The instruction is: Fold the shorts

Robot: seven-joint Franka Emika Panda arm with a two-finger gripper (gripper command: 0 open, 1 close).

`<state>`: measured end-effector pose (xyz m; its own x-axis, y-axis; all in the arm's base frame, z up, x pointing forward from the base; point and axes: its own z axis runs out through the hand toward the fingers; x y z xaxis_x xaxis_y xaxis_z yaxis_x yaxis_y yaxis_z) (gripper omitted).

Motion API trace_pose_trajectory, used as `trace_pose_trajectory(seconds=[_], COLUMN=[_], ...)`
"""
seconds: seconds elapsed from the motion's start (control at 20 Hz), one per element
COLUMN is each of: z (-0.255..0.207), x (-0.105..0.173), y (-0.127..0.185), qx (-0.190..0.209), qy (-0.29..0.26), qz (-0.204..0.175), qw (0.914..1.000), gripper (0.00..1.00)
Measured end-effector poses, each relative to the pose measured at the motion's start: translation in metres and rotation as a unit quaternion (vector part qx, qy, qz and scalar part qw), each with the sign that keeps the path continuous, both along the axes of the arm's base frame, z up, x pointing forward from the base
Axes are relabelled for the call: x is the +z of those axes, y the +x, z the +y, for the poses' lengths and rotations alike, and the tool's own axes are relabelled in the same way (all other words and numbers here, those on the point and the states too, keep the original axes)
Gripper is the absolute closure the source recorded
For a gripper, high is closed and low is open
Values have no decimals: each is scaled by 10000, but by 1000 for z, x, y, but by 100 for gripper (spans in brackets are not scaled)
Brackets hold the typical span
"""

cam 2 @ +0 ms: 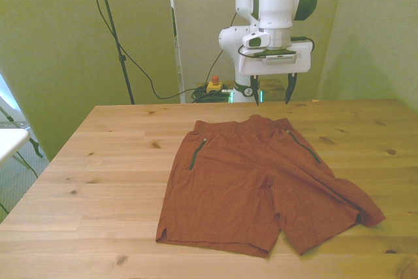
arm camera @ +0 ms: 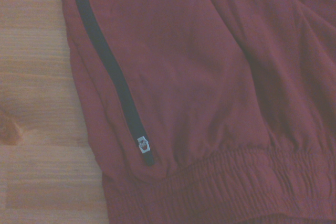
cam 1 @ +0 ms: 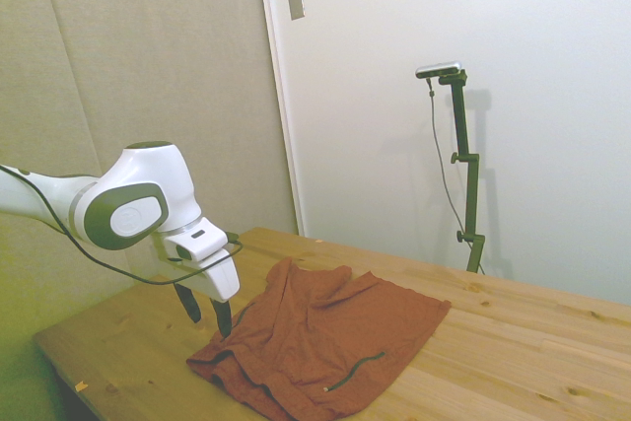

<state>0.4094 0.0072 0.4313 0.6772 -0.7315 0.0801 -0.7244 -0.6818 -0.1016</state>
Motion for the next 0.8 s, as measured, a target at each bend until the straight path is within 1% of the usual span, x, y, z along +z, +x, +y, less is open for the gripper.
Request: trace_pose_trajectory(seconds=[0.1, 0.15, 0.25, 0.35, 0.45, 0.6, 0.7, 0.8], z=[0, 0, 16, 44, 67, 92, 106, 121], x=[-3, -1, 7, 7, 1, -19, -34, -50], y=[0, 2, 10, 11, 6, -4, -13, -20], qx=[15, 103, 318, 481, 599, 748, 844, 961], qy=[-36, -198, -751, -1280, -1827, -2637, -2978, -3172], qz=[29, 36, -7, -87, -186, -232, -184, -149], qw=[10000, 9997, 9967, 9906, 9812, 9614, 9507, 9434], gripper=[0, 0, 0, 0, 0, 0, 0, 0])
